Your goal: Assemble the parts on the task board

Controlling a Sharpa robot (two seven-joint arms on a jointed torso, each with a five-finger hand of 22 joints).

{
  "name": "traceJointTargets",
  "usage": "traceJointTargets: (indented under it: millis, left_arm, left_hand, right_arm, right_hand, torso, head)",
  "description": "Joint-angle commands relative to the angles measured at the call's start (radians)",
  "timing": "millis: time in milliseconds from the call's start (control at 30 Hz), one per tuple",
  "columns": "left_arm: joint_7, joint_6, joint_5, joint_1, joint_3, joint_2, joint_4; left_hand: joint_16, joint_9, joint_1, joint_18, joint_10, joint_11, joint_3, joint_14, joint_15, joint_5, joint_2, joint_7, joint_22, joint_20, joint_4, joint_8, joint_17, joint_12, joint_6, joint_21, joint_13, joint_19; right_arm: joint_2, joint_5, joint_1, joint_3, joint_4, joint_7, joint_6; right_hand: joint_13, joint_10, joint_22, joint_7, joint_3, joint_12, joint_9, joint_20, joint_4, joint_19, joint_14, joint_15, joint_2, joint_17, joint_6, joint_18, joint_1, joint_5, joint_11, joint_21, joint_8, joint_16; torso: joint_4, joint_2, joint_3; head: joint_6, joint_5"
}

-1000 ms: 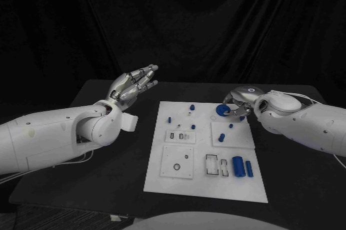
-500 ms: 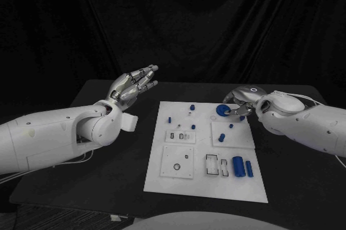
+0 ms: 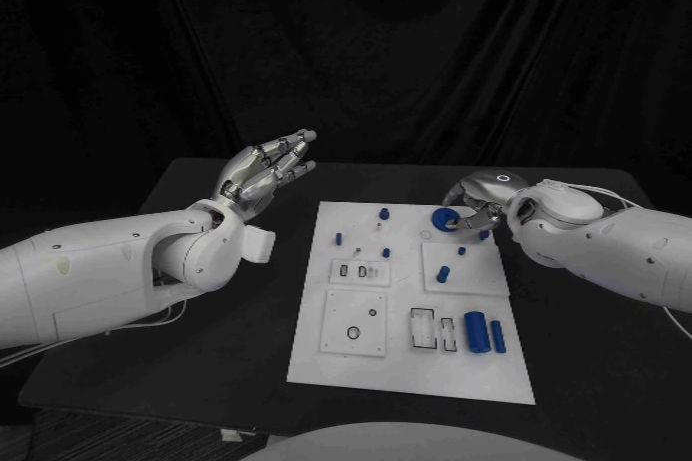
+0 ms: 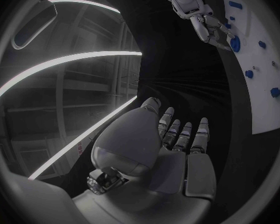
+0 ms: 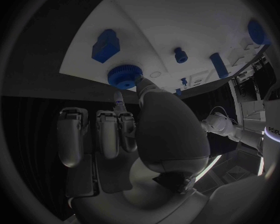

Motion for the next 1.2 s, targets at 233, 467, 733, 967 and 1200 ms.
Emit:
traceJointTargets:
  millis: [233,467,733,967,1200]
  left_arm:
    - [0.008,0.016,-0.001,-0.002,0.001,0.002,0.001]
    - [0.009,0.019,-0.001,-0.004,0.001,0.002,0.0]
    - [0.009,0.021,-0.001,-0.008,0.001,0.002,-0.001]
    - [0.008,0.022,-0.001,-0.011,0.001,0.0,0.0]
    - [0.008,0.024,-0.001,-0.013,0.001,-0.001,0.0]
  left_hand:
    - [0.004,0.001,0.01,0.005,-0.001,0.01,0.006,0.0,0.007,0.005,0.001,0.004,0.001,0.002,0.0,0.006,0.002,0.006,0.001,0.007,0.001,0.009]
    - [0.005,0.001,0.012,0.004,0.001,0.011,0.009,0.0,0.008,0.005,0.001,0.005,0.001,0.002,-0.002,0.006,0.002,0.008,0.0,0.007,0.001,0.01]
    - [0.007,0.0,0.014,0.004,0.002,0.013,0.012,0.002,0.008,0.006,-0.001,0.005,0.001,0.002,-0.004,0.005,0.002,0.01,-0.003,0.008,0.002,0.011]
    - [0.009,0.0,0.015,0.003,0.003,0.014,0.015,0.004,0.009,0.007,-0.002,0.006,0.002,0.002,-0.006,0.005,0.003,0.011,-0.002,0.009,0.002,0.012]
    - [0.01,0.0,0.015,0.003,0.003,0.015,0.016,0.005,0.009,0.008,-0.002,0.007,0.002,0.002,-0.006,0.005,0.003,0.012,-0.002,0.009,0.002,0.012]
  right_arm:
    - [0.016,0.001,-0.003,0.0,-0.014,-0.012,0.044]
    - [0.025,0.001,-0.003,0.0,-0.029,-0.017,0.067]
    - [0.03,0.001,-0.005,0.0,-0.036,-0.021,0.086]
    - [0.029,0.002,-0.006,0.0,-0.035,-0.01,0.076]
    - [0.013,0.016,-0.005,0.0,-0.012,0.002,0.026]
  right_hand:
    - [0.263,0.102,0.217,0.009,0.008,0.003,0.005,0.006,0.0,0.052,0.103,0.007,0.012,0.263,0.021,-0.011,-0.003,0.021,0.006,0.0,0.009,0.003]
    - [0.263,0.102,0.216,0.015,0.02,0.003,0.007,0.012,-0.006,0.05,0.103,0.013,0.02,0.263,0.034,-0.011,0.014,0.098,0.011,-0.002,0.015,0.003]
    - [0.263,0.102,0.217,0.02,0.032,0.003,0.013,0.016,-0.017,0.049,0.103,0.017,0.024,0.263,0.062,-0.01,0.03,0.168,0.016,-0.004,0.027,0.003]
    - [0.263,0.102,0.217,0.019,0.056,0.003,0.023,0.018,-0.038,0.048,0.103,0.018,0.031,0.263,0.101,-0.01,0.051,0.243,0.016,-0.006,0.043,0.003]
    - [0.263,0.102,0.218,0.019,0.065,0.003,0.029,0.018,-0.047,0.049,0.103,0.018,0.037,0.263,0.118,-0.01,0.059,0.248,0.017,-0.005,0.05,0.003]
  torso:
    - [0.0003,0.001,-0.0002]
    - [0.0008,0.0,-0.0002]
    - [0.0006,0.0,0.0001]
    - [0.0001,0.0,-0.0002]
    - [0.0004,0.0,0.0001]
  head:
    - [-0.002,-0.001]
    - [-0.006,-0.001]
    - [-0.009,-0.001]
    - [-0.007,0.0]
    - [-0.01,0.002]
